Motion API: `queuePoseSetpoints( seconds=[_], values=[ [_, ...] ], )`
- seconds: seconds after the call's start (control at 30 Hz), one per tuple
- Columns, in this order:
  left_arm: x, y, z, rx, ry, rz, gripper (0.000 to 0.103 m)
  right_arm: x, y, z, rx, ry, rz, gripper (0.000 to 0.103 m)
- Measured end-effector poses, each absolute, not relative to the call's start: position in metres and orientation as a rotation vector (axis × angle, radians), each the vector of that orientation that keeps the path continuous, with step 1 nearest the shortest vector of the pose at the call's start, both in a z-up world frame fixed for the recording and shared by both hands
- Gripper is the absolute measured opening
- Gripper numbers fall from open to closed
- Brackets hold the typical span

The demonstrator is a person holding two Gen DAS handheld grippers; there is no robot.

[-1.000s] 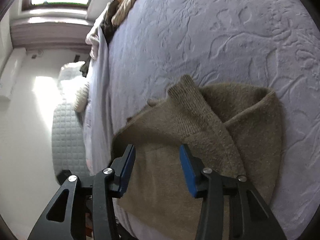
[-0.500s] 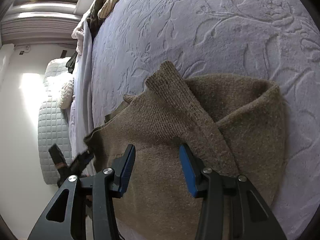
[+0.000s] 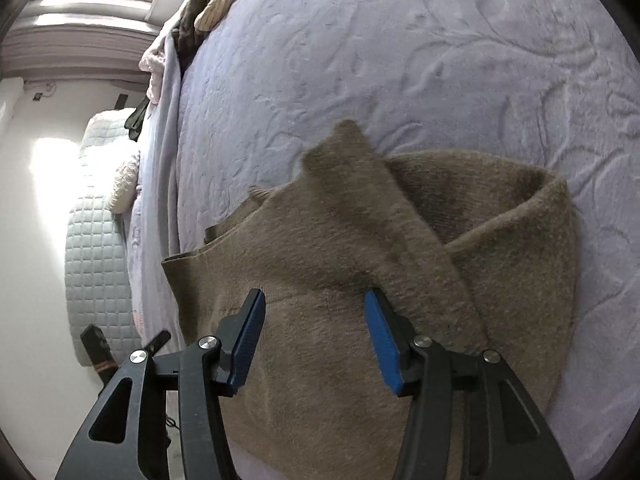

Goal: Fold small clothes

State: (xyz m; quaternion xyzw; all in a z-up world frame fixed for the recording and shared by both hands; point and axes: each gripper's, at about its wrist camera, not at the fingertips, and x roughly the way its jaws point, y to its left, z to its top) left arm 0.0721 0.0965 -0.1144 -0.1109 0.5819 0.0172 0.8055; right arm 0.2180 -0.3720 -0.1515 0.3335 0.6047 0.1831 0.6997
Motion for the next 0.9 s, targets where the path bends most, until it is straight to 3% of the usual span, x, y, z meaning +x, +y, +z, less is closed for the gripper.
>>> queuePoseSetpoints(
  seconds=[0.27, 0.33, 0.37, 0.43, 0.5, 0.53, 0.57, 0.6, 0.8, 0.9],
  values=[
    [0.028, 0.09, -0.133, -0.29, 1.31, -0.049, 0.1, 0.244, -0.223, -0.134, 0.692, 1.37, 0.724, 0.05],
    [0.025, 0.091, -0.138, -0.303, 1.322, -0.074, 0.08, 0.249, -0.186, -0.136, 0.651, 1.384, 0.735, 0.051],
    [0.024, 0.092, -0.142, -0.316, 1.336, -0.095, 0.076, 0.252, -0.17, -0.139, 0.619, 1.393, 0.715, 0.051],
    [0.022, 0.091, -0.147, -0.339, 1.345, -0.144, 0.058, 0.259, -0.14, -0.146, 0.57, 1.412, 0.68, 0.051],
    [0.017, 0.09, -0.15, -0.329, 1.346, -0.19, 0.051, 0.265, -0.116, -0.154, 0.508, 1.42, 0.636, 0.051],
    [0.015, 0.09, -0.149, -0.317, 1.339, -0.21, 0.05, 0.268, -0.106, -0.156, 0.478, 1.416, 0.612, 0.042],
    [0.011, 0.091, -0.149, -0.316, 1.33, -0.23, 0.05, 0.271, -0.097, -0.157, 0.464, 1.405, 0.601, 0.01],
    [0.009, 0.093, -0.149, -0.324, 1.327, -0.236, 0.05, 0.273, -0.091, -0.157, 0.454, 1.396, 0.596, 0.006],
    [-0.007, 0.113, -0.159, -0.394, 1.348, -0.182, 0.05, 0.291, -0.062, -0.188, 0.391, 1.474, 0.546, 0.007],
    [-0.012, 0.12, -0.153, -0.393, 1.318, -0.153, 0.074, 0.283, -0.068, -0.173, 0.406, 1.45, 0.578, 0.008]
  ],
)
